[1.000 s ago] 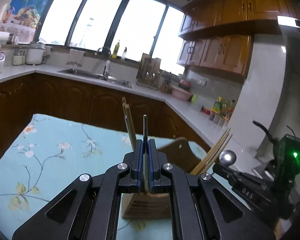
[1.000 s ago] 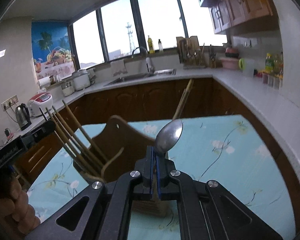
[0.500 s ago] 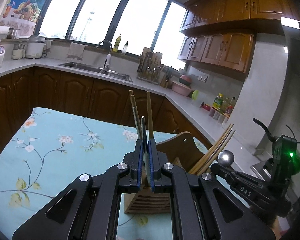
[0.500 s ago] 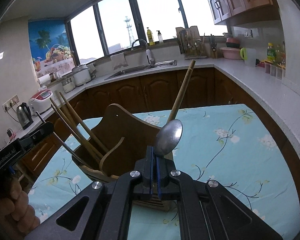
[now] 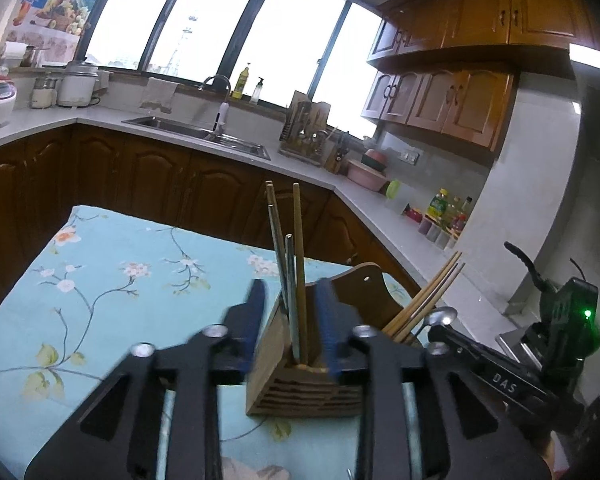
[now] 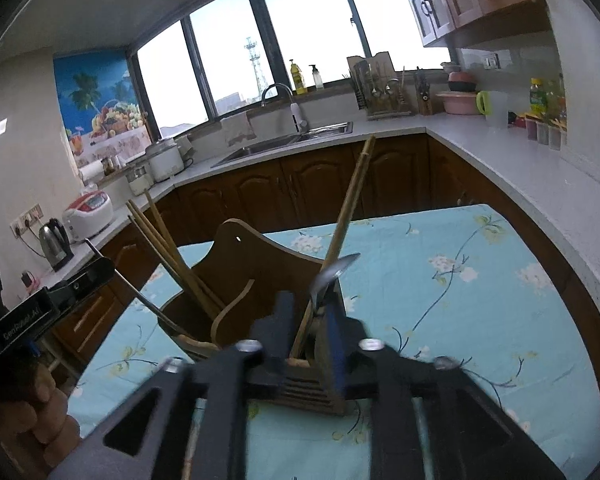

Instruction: Organize utensils

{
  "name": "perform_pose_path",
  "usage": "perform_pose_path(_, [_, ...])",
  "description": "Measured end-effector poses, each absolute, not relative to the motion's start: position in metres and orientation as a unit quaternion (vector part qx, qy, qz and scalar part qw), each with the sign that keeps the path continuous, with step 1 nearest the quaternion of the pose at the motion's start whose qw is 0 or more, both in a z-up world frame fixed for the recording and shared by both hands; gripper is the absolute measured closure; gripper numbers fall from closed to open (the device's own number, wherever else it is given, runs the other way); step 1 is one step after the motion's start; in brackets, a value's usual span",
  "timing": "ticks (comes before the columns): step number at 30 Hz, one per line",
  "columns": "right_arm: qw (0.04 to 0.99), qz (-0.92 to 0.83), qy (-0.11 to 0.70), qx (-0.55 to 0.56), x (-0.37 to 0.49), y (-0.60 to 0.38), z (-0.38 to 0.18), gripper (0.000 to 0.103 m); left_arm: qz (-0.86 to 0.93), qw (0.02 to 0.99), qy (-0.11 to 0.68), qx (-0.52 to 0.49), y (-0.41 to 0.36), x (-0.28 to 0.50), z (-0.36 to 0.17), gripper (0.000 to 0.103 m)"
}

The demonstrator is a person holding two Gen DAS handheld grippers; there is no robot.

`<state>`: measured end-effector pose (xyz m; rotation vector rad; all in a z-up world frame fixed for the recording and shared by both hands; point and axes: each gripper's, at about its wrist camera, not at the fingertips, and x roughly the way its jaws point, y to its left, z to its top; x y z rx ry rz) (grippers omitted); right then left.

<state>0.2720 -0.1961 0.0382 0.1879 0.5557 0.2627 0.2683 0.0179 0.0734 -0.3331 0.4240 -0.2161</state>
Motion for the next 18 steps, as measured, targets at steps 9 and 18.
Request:
perform_pose_path(9, [0.948, 0.108, 0.271, 0.128, 0.231, -0.215, 0.019, 0.053, -0.074, 0.953, 0.223, -0.191, 0.042, 0.227, 0.057, 0.041])
perform_pose_path(18, [0.946, 0.109, 0.270, 0.145, 0.171, -0.223, -0.001, 0.041, -0.056, 0.943, 0.260, -0.203, 0.055, 0.161, 0.022, 0.031])
